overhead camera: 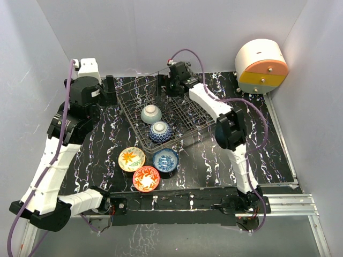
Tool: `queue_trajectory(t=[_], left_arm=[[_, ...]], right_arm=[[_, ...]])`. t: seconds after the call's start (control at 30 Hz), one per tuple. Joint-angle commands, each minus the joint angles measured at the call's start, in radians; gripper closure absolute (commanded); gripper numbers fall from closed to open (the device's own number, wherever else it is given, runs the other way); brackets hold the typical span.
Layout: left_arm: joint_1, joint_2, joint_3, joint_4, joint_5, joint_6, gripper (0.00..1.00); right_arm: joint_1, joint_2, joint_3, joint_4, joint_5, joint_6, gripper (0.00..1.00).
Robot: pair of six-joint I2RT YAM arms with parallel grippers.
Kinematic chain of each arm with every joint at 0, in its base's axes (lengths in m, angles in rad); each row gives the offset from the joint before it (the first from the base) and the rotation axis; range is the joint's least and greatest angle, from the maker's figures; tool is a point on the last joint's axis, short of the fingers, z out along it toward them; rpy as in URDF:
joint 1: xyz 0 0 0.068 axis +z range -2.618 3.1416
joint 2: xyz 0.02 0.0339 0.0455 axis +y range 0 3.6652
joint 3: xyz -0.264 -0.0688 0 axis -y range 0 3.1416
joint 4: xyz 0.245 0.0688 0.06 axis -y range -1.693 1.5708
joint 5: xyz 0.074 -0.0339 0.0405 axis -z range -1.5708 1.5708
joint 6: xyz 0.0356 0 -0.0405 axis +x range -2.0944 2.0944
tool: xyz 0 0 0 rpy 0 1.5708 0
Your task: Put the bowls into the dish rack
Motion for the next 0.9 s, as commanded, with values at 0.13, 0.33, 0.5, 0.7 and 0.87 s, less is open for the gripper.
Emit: queue_trajectory(t=[0.13,0.33,0.5,0.7,0.87], left_arm=[[-0.003,-0.010,0.093,0.042,-0.030,0.025,0.03],[-0.003,-0.019,0.106,0.054,-0.038,0.010,0.03],[-0.003,-0.022,0.130,0.043,-0.051,-0.017,0.03],[-0.004,-0.024,0.140,0.001,-0.042,-0.066,0.03],[-0.003,-0.046,0.114,-0.024,-0.032,-0.122,0.03]], right_arm=[[0.152,-0.462,-0.315,-0.063,0.168,-0.237,0.01],[0.326,-0.725,-0.605,-0.139,0.167,-0.252,0.01],[0.442,-0.858,-0.775,-0.140,0.165,-0.248,0.01],[0.562,-0.973,-0.997,-0.036,0.087,-0.306,0.02],[0.564,-0.978,-1.101,0.063,0.032,-0.390,0.07]])
